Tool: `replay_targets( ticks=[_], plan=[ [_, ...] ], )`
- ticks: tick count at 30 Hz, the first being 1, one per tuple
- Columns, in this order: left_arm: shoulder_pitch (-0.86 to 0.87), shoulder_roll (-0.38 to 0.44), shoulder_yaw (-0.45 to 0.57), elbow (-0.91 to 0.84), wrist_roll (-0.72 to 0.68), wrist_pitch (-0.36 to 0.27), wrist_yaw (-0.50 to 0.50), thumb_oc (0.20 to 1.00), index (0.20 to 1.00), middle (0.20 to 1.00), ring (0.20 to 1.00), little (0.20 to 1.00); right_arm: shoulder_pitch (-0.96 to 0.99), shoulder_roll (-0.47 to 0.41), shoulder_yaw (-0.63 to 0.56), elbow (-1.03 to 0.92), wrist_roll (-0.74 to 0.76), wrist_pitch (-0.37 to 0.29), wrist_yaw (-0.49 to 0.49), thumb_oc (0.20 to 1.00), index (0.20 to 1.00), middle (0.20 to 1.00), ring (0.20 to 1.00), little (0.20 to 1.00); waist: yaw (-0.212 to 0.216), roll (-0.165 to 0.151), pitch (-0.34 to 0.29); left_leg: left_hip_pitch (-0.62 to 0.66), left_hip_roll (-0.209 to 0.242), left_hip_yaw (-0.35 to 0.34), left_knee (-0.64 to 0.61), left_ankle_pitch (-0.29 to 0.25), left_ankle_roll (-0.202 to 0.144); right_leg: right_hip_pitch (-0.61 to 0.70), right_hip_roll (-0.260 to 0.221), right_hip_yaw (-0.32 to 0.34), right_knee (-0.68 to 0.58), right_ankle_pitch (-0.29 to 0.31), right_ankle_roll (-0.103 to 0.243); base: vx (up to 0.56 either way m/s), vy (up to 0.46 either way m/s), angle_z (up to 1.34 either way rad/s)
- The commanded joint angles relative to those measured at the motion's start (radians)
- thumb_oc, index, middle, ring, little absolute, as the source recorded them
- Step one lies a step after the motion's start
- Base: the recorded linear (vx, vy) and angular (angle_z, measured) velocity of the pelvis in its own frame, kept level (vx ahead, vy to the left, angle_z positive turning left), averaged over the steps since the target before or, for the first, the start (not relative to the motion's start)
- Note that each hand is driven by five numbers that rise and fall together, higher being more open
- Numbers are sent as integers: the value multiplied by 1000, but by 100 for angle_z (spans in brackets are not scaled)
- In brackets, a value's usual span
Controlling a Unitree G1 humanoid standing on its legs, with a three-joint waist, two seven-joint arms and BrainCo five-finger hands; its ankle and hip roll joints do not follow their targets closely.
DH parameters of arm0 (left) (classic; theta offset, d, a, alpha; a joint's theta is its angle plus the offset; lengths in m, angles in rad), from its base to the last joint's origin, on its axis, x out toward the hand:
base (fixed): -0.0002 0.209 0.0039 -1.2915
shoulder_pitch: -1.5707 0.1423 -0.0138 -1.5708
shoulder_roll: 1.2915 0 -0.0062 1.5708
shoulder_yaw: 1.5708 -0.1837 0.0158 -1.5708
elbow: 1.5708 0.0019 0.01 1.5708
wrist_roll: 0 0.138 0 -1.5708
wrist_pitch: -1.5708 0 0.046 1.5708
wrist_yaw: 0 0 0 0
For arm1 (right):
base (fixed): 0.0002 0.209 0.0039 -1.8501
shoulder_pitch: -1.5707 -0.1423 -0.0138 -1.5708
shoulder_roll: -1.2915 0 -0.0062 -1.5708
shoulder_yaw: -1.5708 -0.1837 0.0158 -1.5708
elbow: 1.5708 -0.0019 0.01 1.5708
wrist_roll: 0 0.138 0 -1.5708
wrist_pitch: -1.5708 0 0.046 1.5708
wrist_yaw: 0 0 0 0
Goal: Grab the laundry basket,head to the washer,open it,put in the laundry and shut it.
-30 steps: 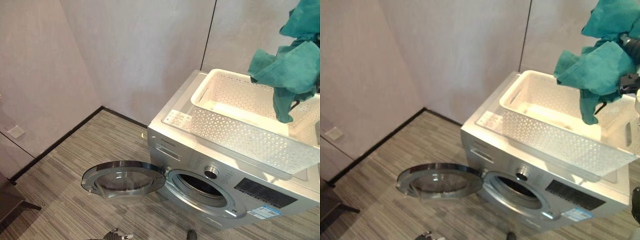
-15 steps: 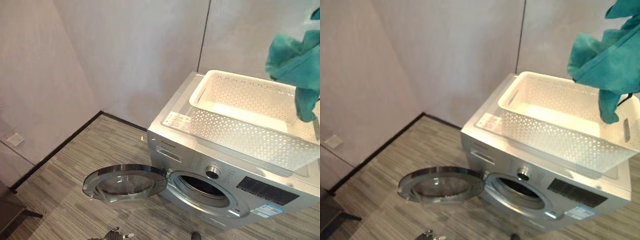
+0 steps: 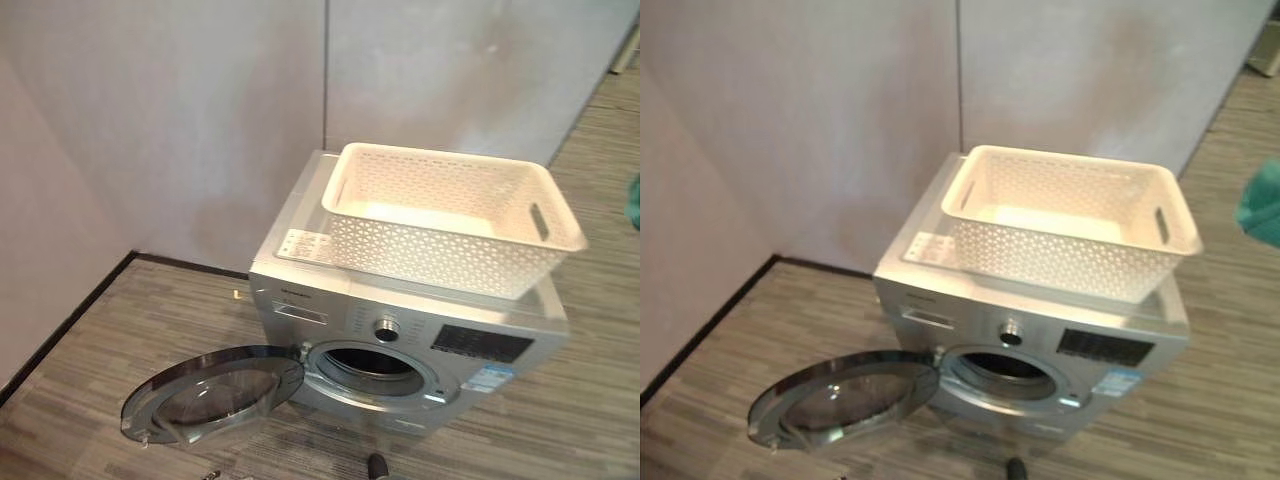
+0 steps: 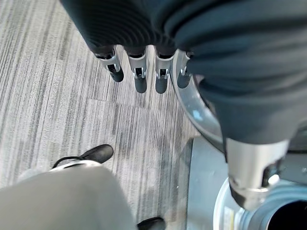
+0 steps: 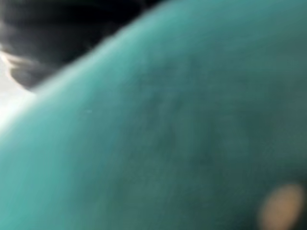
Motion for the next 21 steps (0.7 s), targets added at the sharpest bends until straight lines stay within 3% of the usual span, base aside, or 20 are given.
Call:
replay_targets(
  ticks=[1,5,7,12,13,14,15,17,21],
  plan=[
    [-50,41,23,37,8,-31,27,1000,1000,1000,1000,1000,4,12,-54,47,-45,-6,-4,200,200,200,200,200,33,-23,12,-20,-22,-1,12,-75,45,10,-70,-66,47,-8,62,-3,-5,-28],
    [-58,42,21,20,-1,-40,26,1000,1000,1000,1000,1000,78,118,-39,88,-51,1,14,200,200,200,200,200,32,-25,11,-23,-24,-7,12,-75,46,9,-73,-74,48,-10,61,-1,-3,-6],
    [-71,36,7,14,-1,-45,24,1000,1000,1000,1000,1000,82,228,65,127,-31,-4,56,200,200,200,200,200,30,-23,17,-23,-26,-8,12,-74,47,8,-75,-76,50,-12,60,0,0,0],
    [-81,39,-8,-33,-22,-59,20,1000,1000,1000,1000,1000,68,406,300,153,-16,-11,155,200,200,200,200,200,30,-26,29,-22,-28,-7,12,-70,47,6,-78,-77,51,-15,58,2,-5,-3],
    [-81,39,-8,-33,-22,-59,20,1000,1000,1000,1000,1000,68,407,300,153,-16,-11,155,200,200,200,200,200,30,-26,29,-22,-28,-7,12,-70,47,6,-78,-77,51,-15,58,0,0,0],
    [-80,43,-37,-87,-17,-70,19,1000,1000,1000,1000,1000,82,469,387,176,-5,-14,196,200,200,200,200,200,35,-22,38,-18,-27,-10,12,-71,46,11,-78,-79,51,-19,58,-5,0,3],
    [-79,45,-36,-88,-17,-69,19,1000,1000,1000,1000,1000,81,470,388,177,-5,-15,196,200,200,200,200,200,35,-25,37,-21,-29,-10,12,-68,46,9,-79,-78,50,-16,57,-13,3,3],
    [-65,67,-103,-226,-5,-92,13,1000,1000,1000,1000,1000,93,536,525,241,-5,-20,259,200,200,200,200,200,47,-23,56,-29,-33,-21,14,-61,48,7,-85,-83,50,-16,57,-44,16,7],
    [-69,115,-181,-395,-4,-117,2,1000,1000,1000,1000,1000,53,598,682,312,32,-37,319,200,200,200,200,200,70,-22,104,-60,-50,-33,24,-54,55,-18,-97,-79,51,2,62,-106,30,14]
  ],
)
